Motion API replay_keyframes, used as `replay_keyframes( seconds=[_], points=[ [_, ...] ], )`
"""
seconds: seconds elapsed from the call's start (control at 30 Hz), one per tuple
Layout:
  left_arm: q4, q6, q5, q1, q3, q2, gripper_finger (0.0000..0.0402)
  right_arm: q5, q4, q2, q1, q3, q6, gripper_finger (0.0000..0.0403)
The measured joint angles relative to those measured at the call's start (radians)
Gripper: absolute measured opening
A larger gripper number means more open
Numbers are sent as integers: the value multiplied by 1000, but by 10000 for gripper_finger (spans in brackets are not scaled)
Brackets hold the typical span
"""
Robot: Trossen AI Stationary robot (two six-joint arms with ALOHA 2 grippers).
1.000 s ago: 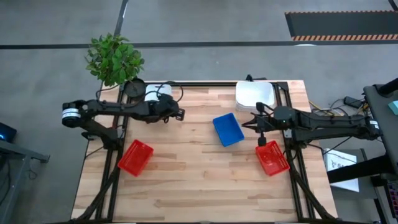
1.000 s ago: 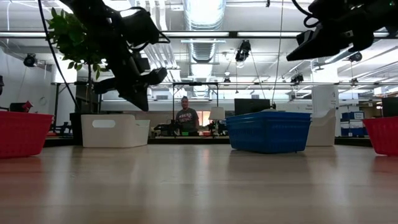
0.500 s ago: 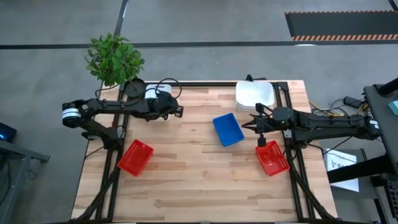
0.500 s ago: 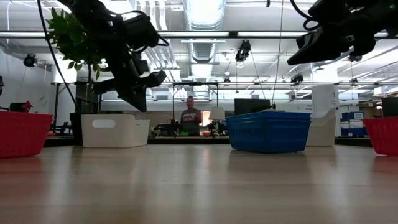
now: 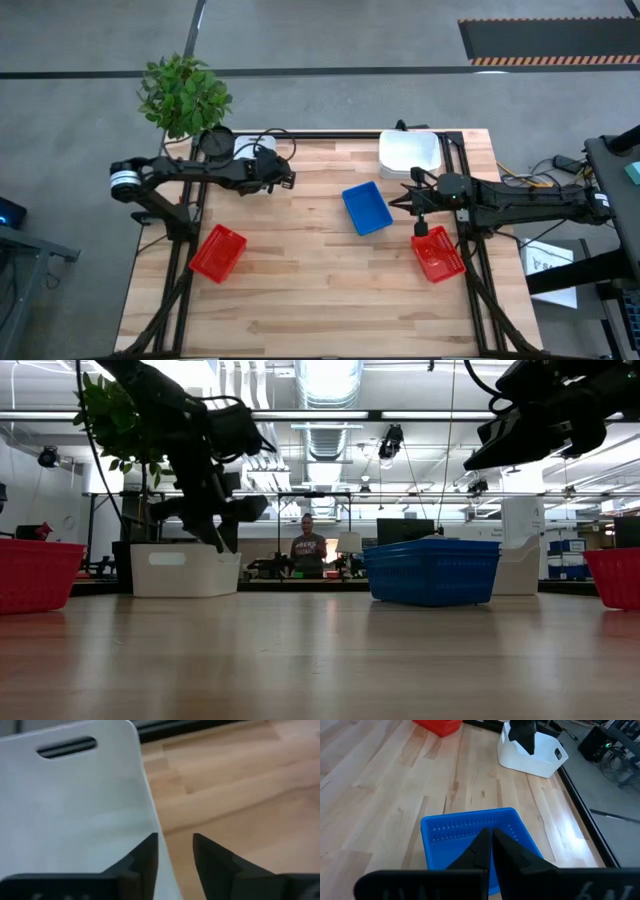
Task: Stack baskets by color
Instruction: Stack the left white bin on the stacked white bin
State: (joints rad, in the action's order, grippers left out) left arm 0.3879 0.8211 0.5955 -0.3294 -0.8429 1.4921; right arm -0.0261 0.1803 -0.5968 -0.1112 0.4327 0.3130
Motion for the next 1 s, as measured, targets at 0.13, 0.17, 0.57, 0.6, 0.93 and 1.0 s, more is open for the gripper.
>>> replay_keyframes(
  seconds=[0.13,0.17,0.57,0.6,0.93,1.0],
  points=[
    [-22,0,72,0,0,32,138,0,0,0,0,-7,-1,9],
    [-22,0,82,0,-2,38,143,0,0,0,0,-8,-4,9],
    [-99,-50,95,-7,-1,110,152,0,-3,0,0,-13,-18,9],
    [-99,-49,95,-7,-1,117,152,0,-3,0,0,-13,-19,9],
    [-108,-43,93,-10,-2,146,152,0,-3,0,0,-13,-26,9],
    [-108,-43,94,-10,-2,149,152,0,-3,0,0,-13,-29,9]
  ],
)
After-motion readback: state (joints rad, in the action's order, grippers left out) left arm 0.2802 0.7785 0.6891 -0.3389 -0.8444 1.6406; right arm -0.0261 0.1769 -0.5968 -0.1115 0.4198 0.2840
